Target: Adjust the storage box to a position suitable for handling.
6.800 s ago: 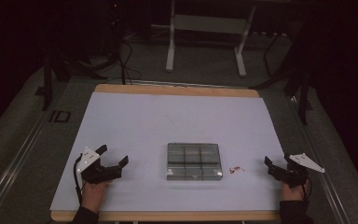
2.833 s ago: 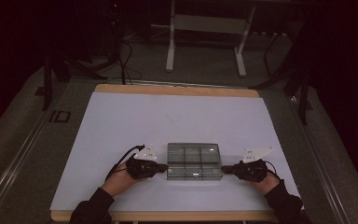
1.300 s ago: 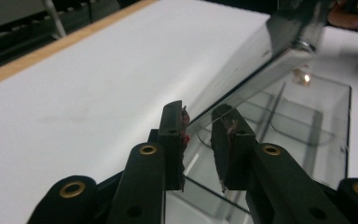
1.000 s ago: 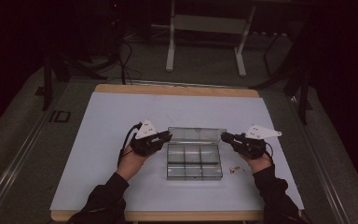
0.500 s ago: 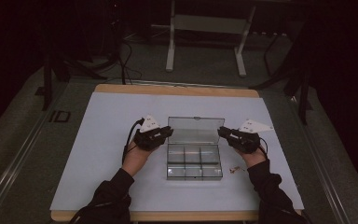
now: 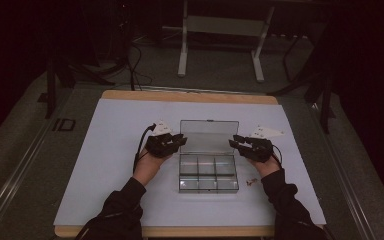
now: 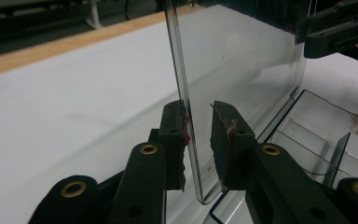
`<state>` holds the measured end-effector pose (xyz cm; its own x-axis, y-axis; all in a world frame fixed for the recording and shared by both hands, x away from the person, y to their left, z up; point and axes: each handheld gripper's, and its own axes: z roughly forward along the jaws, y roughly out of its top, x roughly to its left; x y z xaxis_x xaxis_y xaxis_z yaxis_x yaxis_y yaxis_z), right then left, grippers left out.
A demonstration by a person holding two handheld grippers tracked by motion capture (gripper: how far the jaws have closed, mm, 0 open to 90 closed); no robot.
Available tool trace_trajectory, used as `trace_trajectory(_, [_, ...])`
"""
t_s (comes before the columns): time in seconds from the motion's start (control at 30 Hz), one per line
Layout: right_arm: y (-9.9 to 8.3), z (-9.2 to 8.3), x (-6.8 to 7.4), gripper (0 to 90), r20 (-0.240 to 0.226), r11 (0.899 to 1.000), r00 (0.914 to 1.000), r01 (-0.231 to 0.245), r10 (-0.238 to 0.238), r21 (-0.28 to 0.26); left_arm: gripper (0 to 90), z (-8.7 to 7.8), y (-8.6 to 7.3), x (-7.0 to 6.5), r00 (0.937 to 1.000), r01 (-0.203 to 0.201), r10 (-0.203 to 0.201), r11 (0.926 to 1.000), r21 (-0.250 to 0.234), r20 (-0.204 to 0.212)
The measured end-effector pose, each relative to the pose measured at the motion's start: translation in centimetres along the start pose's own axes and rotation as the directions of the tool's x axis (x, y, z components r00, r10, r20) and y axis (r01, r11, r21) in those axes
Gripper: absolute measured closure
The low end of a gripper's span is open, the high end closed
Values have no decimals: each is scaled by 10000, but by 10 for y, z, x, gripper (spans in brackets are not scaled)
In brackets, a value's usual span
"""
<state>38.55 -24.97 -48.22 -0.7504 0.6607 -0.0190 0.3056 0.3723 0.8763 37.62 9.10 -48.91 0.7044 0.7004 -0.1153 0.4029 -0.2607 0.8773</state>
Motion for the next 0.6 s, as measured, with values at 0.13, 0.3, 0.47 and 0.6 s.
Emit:
trace_trajectory(0.13, [-1,6,0,649,54,9998,9999,-99,98,171,718,5,0,3,9996,272,-273,9996,126,96])
trace_trajectory(0.3, [-3,12,1,624,257,9990,9997,8,-20,453,678,14,-3,5,9987,476,-484,9974,547,138])
trace_trajectory(0.47, [-5,17,-2,605,215,9976,9995,-253,239,649,656,18,-6,7,9956,902,-915,9940,621,184])
trace_trajectory(0.6, [-5,18,-3,591,154,9966,9993,-340,329,751,648,20,-7,7,9938,1094,-1105,9916,684,139])
